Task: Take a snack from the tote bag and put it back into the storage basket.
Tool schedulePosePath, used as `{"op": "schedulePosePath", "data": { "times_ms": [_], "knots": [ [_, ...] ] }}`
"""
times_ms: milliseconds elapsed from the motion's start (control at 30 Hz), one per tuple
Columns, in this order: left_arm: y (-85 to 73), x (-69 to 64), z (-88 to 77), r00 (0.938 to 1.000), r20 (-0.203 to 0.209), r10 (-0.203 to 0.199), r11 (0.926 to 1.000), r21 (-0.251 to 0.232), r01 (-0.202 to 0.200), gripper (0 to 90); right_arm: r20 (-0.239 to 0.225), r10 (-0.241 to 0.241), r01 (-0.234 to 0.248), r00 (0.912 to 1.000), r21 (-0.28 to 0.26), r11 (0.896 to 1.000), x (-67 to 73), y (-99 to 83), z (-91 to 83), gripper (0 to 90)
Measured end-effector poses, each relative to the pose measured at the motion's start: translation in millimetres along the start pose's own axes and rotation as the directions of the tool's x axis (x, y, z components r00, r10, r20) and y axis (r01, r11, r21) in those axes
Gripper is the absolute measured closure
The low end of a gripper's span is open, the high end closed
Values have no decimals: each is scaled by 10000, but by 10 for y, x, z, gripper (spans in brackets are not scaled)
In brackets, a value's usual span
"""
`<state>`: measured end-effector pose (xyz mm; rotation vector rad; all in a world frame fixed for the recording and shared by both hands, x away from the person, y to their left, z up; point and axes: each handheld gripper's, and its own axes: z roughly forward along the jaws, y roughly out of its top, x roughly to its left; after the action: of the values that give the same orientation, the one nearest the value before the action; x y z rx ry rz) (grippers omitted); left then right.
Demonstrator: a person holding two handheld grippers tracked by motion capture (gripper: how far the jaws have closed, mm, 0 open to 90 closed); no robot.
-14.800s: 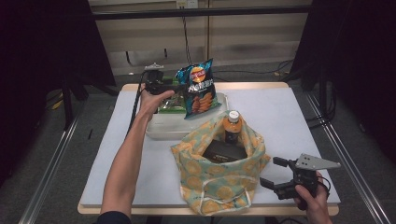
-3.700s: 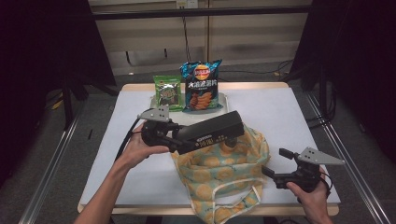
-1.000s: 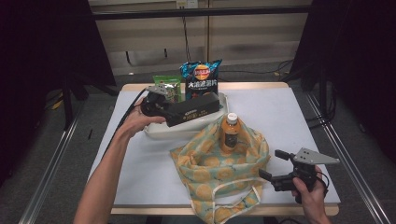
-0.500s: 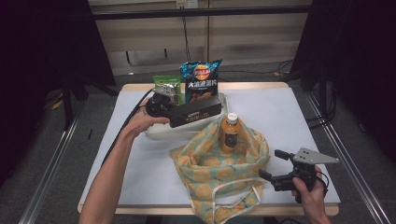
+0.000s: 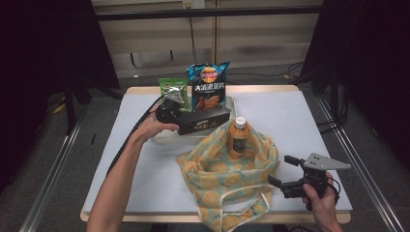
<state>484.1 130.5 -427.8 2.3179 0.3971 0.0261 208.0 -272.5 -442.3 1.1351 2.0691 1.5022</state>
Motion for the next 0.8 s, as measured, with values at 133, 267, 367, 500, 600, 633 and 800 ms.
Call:
{"op": "schedulePosePath", "data": {
  "times_ms": [133, 267, 367, 500, 600, 633, 800],
  "knots": [
    [-20, 12, 56, 9998, -145, -148, 9999, -64, 147, 433, 1, 25, -25, 10000, 37, 10000, 1, -1, 3, 9],
    [-39, 47, 87, 9999, -74, -139, 9999, 51, 139, 432, -8, -3, 3, 10000, 78, 10000, 4, -3, 1, 9],
    [-44, 56, 127, 9999, -93, -99, 9999, -56, 99, 431, -29, 5, -4, 10000, 79, 10000, 1, -3, 5, 9],
    [-52, 54, 177, 9997, -61, 221, 9998, -21, -221, 428, -32, 9, -9, 10000, 105, 9999, -2, -5, 9, 9],
    [-60, 68, 205, 9999, -59, 125, 9999, -69, -126, 423, -34, 17, -17, 10000, 106, 9999, 0, -5, 8, 9],
    [-67, 71, 221, 9999, -108, 81, 10000, -57, -81, 419, -36, 16, -16, 10000, 108, 9999, 2, -5, 9, 9],
    [-94, 90, 255, 10000, -45, 19, 9999, 102, -19, 406, -61, -18, 19, 10000, 155, 9999, -8, -9, 12, 10]
  ]
}}
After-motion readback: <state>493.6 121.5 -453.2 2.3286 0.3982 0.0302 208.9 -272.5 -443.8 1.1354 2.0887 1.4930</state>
